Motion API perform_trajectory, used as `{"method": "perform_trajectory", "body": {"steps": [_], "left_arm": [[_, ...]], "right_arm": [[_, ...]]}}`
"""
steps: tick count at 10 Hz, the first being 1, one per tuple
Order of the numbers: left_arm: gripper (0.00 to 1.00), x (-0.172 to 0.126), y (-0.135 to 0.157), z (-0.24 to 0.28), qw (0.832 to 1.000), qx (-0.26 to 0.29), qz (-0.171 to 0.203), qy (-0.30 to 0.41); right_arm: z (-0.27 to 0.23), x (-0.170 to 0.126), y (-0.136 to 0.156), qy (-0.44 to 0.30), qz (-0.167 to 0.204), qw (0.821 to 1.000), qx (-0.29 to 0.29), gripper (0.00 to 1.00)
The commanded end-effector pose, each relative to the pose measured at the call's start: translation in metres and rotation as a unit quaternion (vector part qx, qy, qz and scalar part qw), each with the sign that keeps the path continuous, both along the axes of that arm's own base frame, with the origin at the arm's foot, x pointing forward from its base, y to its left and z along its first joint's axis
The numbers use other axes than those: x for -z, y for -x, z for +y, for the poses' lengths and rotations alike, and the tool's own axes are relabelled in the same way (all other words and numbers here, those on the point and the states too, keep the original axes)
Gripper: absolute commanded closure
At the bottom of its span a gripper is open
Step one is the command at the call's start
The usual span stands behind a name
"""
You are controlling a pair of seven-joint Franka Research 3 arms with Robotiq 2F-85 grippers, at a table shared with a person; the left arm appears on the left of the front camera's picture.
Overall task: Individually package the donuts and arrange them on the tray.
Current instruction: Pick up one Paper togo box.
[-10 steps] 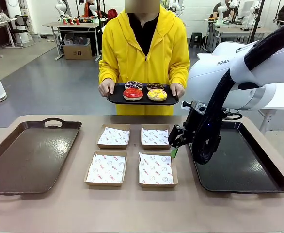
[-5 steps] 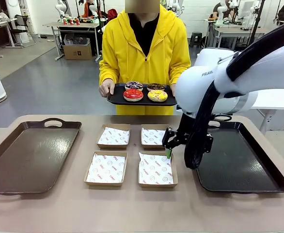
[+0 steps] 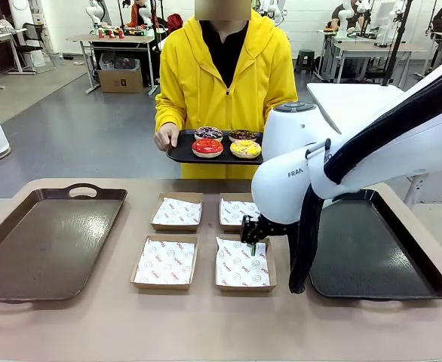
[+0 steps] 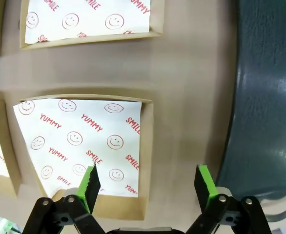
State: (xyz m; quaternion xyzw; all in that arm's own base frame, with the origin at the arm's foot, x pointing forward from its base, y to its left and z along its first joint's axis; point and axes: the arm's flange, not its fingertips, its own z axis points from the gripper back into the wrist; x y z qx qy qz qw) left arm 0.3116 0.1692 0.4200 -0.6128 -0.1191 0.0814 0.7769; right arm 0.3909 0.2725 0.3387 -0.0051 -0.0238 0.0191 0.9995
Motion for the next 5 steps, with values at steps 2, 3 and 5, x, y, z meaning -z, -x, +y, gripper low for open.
{"method": "perform_trajectory", "body": {"steps": [2,3,5], "left_arm": [[0.00,-0.0010,-0.0010,0.0002,1.000,-0.009,-0.006,0.001],[0.00,-0.0010,-0.0010,0.0002,1.000,-0.009,-0.006,0.001],[0.00,-0.0010,-0.0010,0.0002,1.000,-0.009,-0.006,0.001]], "right_arm": [[0.0105,0.0147,-0.0061,0.003,-0.011,1.000,0.003,0.00],[0.0112,0.0174,-0.0065,0.002,-0.010,1.000,0.002,0.00],[0.0101,0.0194,-0.0049,0.001,-0.016,1.000,-0.010,0.44]]}}
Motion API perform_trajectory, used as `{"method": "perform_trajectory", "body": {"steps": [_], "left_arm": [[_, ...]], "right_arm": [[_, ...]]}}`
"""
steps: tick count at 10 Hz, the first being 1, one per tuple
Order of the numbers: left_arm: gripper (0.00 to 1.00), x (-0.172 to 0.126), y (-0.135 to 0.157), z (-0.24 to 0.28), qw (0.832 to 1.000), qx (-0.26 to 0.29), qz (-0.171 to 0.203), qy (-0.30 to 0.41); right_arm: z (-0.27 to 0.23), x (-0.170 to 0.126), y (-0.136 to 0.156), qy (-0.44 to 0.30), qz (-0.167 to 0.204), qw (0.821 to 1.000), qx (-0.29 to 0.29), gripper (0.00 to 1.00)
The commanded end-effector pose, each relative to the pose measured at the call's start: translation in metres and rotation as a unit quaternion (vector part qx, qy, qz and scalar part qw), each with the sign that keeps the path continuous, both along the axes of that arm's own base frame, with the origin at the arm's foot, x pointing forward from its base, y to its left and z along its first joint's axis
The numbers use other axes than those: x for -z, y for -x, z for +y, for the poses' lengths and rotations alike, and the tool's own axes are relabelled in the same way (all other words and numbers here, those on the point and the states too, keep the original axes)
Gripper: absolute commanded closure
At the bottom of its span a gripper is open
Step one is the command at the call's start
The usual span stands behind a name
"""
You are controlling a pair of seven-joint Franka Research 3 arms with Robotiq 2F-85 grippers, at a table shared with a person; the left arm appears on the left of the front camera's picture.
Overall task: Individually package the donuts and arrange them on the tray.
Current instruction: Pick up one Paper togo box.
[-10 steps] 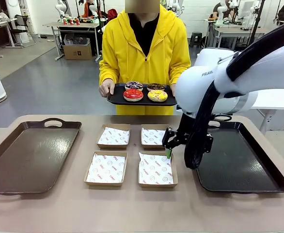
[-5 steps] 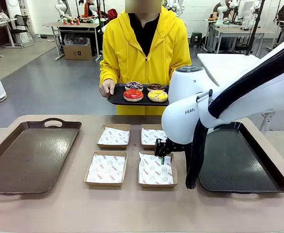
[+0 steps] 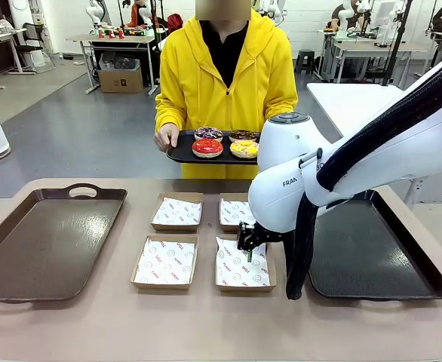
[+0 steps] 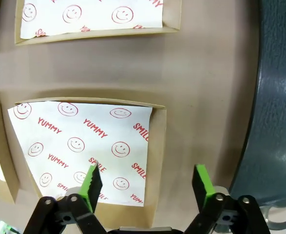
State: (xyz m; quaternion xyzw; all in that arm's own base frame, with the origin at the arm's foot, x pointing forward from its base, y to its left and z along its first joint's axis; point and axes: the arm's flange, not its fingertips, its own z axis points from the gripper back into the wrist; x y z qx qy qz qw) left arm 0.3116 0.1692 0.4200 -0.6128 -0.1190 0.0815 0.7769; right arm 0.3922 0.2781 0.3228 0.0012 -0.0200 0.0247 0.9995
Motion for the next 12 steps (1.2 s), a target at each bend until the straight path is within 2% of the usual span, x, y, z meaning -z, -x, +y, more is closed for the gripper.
{"method": "perform_trajectory", "body": {"steps": [1,2,4,5,6,7,12], "left_arm": [[0.00,-0.0010,-0.0010,0.0002,1.000,-0.009,-0.006,0.001],[0.00,-0.0010,-0.0010,0.0002,1.000,-0.009,-0.006,0.001],[0.00,-0.0010,-0.0010,0.0002,1.000,-0.009,-0.006,0.001],[0.00,-0.0010,-0.0010,0.0002,1.000,-0.009,-0.006,0.001],[0.00,-0.0010,-0.0010,0.0002,1.000,-0.009,-0.006,0.001],[0.00,-0.0010,-0.0010,0.0002,1.000,-0.009,-0.006,0.001],[0.00,-0.0010,-0.0010,0.0002,1.000,-0.009,-0.006,0.001]], "right_arm": [[0.0026,0.0024,-0.0039,0.004,-0.019,1.000,0.005,0.58],[0.0010,0.0032,-0.0046,0.002,-0.019,1.000,0.011,1.00],[-0.0016,0.0072,-0.0055,-0.001,-0.012,1.000,0.019,1.00],[-0.0039,0.0092,-0.0063,-0.003,-0.009,1.000,0.027,0.85],[-0.0056,0.0106,-0.0063,-0.004,-0.006,0.999,0.031,0.95],[-0.0063,0.0116,-0.0062,-0.005,-0.005,0.999,0.034,1.00],[-0.0072,0.0095,-0.0049,-0.013,-0.008,0.998,0.057,1.00]]}}
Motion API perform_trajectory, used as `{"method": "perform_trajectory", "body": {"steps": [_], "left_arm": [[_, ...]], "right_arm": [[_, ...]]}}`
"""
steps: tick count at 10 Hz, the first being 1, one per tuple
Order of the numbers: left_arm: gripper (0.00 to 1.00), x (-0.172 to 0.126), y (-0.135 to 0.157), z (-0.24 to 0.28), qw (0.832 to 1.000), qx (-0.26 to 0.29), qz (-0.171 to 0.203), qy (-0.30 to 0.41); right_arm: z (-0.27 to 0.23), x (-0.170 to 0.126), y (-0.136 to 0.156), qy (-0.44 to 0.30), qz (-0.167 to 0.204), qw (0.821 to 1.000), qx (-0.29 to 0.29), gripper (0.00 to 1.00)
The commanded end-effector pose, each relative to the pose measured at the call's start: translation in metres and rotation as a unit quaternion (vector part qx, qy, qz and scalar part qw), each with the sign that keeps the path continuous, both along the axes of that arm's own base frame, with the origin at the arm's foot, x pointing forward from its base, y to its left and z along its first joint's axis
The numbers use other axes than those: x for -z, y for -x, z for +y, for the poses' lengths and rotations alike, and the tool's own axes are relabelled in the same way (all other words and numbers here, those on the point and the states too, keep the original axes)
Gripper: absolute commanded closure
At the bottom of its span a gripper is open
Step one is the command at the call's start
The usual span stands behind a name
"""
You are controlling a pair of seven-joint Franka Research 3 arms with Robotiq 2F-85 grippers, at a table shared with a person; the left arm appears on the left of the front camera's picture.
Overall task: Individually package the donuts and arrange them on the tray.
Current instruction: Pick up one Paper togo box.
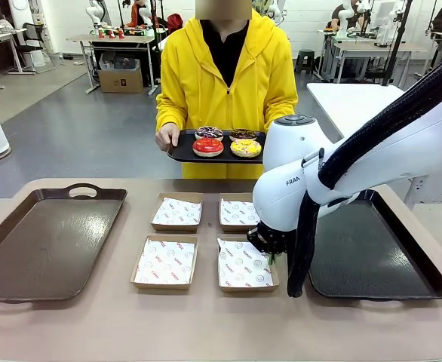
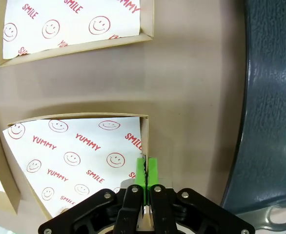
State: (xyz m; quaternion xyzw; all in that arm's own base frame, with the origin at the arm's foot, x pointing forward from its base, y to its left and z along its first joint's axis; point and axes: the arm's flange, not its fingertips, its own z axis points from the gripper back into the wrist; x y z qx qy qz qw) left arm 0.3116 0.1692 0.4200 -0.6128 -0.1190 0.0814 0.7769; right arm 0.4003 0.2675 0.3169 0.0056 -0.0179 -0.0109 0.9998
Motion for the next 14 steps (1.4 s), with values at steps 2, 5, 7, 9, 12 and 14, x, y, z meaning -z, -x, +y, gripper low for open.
{"method": "perform_trajectory", "body": {"steps": [2,5,7,9,12,14], "left_arm": [[0.00,-0.001,-0.001,0.000,1.000,-0.009,-0.006,0.001],[0.00,-0.001,-0.001,0.000,1.000,-0.009,-0.006,0.001],[0.00,-0.001,-0.001,0.000,1.000,-0.009,-0.006,0.001],[0.00,-0.001,-0.001,0.000,1.000,-0.009,-0.006,0.001],[0.00,-0.001,-0.001,0.000,1.000,-0.009,-0.006,0.001],[0.00,-0.001,-0.001,0.000,1.000,-0.009,-0.006,0.001]], "right_arm": [[0.007,-0.021,0.010,-0.025,0.005,0.999,0.020,1.00],[0.016,-0.099,0.018,0.007,0.029,0.999,-0.030,1.00],[0.022,-0.146,0.015,0.036,0.028,0.998,-0.051,1.00],[0.024,-0.179,-0.008,0.039,0.046,0.996,-0.064,1.00],[0.015,-0.212,-0.062,0.010,0.030,0.998,-0.057,1.00],[0.008,-0.224,-0.093,0.010,0.015,0.997,-0.070,1.00]]}}
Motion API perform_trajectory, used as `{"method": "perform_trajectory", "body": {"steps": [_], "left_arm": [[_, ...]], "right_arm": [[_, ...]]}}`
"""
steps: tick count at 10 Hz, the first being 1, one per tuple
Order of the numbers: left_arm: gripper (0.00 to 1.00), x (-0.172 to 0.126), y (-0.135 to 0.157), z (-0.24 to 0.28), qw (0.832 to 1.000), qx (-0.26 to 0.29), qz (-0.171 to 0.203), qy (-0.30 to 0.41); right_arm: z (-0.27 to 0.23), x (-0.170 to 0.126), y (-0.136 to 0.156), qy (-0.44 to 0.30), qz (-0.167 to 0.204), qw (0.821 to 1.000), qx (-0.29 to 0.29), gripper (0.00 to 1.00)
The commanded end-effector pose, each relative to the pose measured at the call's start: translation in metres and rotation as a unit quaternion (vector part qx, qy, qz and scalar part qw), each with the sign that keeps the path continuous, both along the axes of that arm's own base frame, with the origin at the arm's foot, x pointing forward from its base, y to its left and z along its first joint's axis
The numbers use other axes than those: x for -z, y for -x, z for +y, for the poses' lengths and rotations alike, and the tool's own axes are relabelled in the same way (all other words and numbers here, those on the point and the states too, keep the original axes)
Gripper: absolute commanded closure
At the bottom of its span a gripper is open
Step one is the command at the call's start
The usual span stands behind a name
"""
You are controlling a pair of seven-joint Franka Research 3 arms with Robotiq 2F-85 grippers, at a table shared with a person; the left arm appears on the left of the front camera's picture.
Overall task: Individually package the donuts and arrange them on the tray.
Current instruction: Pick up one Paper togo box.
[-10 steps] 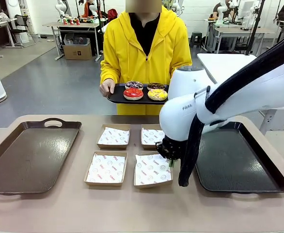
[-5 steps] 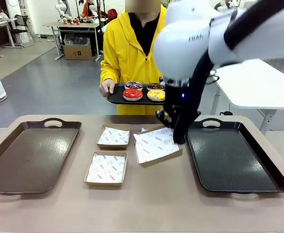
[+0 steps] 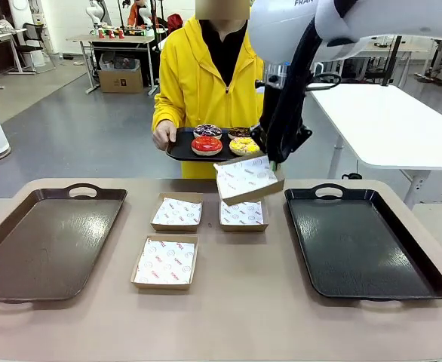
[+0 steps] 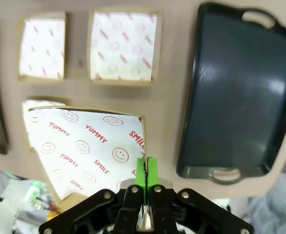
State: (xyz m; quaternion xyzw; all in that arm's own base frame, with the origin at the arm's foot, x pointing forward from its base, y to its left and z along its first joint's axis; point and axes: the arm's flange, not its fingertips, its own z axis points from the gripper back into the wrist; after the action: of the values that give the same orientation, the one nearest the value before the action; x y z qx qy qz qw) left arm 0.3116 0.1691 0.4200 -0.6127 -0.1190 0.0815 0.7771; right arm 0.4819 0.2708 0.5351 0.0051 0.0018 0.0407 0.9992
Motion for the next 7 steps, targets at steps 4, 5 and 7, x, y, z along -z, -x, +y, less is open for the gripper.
{"method": "perform_trajectory", "body": {"steps": [4,5,7], "left_arm": [[0.00,-0.001,-0.001,0.000,1.000,-0.009,-0.006,0.001],[0.00,-0.001,-0.001,0.000,1.000,-0.009,-0.006,0.001],[0.00,-0.001,-0.001,0.000,1.000,-0.009,-0.006,0.001]], "right_arm": [[-0.001,0.008,-0.036,0.018,0.015,0.999,-0.030,1.00],[-0.002,-0.003,-0.029,-0.003,-0.001,1.000,-0.007,1.00],[-0.002,-0.003,-0.029,-0.003,-0.001,1.000,-0.007,1.00]]}}
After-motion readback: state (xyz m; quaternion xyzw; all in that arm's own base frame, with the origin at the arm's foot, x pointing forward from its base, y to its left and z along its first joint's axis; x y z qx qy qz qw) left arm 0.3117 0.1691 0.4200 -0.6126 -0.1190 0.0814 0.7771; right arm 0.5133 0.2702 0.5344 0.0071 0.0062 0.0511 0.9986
